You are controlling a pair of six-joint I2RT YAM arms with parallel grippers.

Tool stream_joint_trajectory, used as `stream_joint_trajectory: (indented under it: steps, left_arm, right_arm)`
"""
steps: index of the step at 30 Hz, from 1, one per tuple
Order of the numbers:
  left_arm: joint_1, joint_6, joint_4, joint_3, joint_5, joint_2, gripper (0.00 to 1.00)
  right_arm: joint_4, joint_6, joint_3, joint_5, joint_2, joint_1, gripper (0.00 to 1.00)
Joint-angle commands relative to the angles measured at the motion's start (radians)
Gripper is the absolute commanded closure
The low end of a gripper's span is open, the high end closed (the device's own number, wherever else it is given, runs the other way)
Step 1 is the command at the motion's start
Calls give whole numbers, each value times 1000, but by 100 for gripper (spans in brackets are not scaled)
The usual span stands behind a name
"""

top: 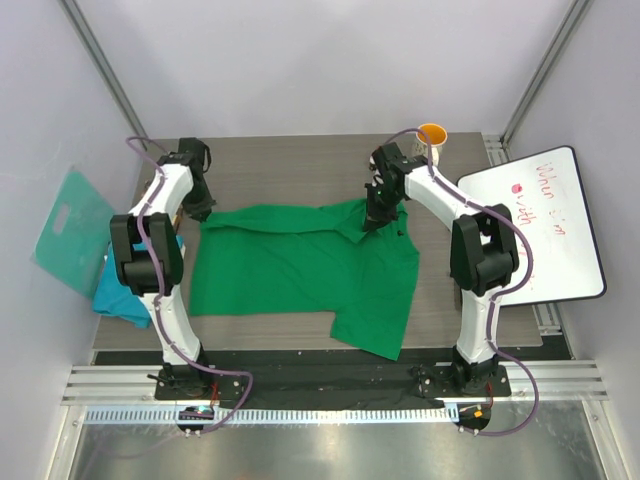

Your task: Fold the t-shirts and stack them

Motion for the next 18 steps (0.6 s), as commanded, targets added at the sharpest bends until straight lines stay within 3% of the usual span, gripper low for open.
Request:
stream_joint_trajectory:
  steps: [1,2,3,7,15,18]
  left_arm:
    - [-4,-7,-76,39,-32,31,81]
    - [-5,-7,-83,43,-37,36,72]
    - [-5,-11,-86,44,-41,36,66]
    - [-4,-17,-79,50,-67,21,59]
    - [-10,-49,-1,59,-32,-22,56]
    - [-82,-49,16,78,-12,4,56]
  right_arm:
    - [-4,19,2,-12,-39,6,93]
    - [-6,20,5,-11,-35,6,84]
    - [-7,22,12,-11,-31,6,82]
    - [-15,22,27,-11,-33,6,78]
    - [-3,5,82,82,-94,-3,76]
    - [9,-7,105,130,-71,-33,76]
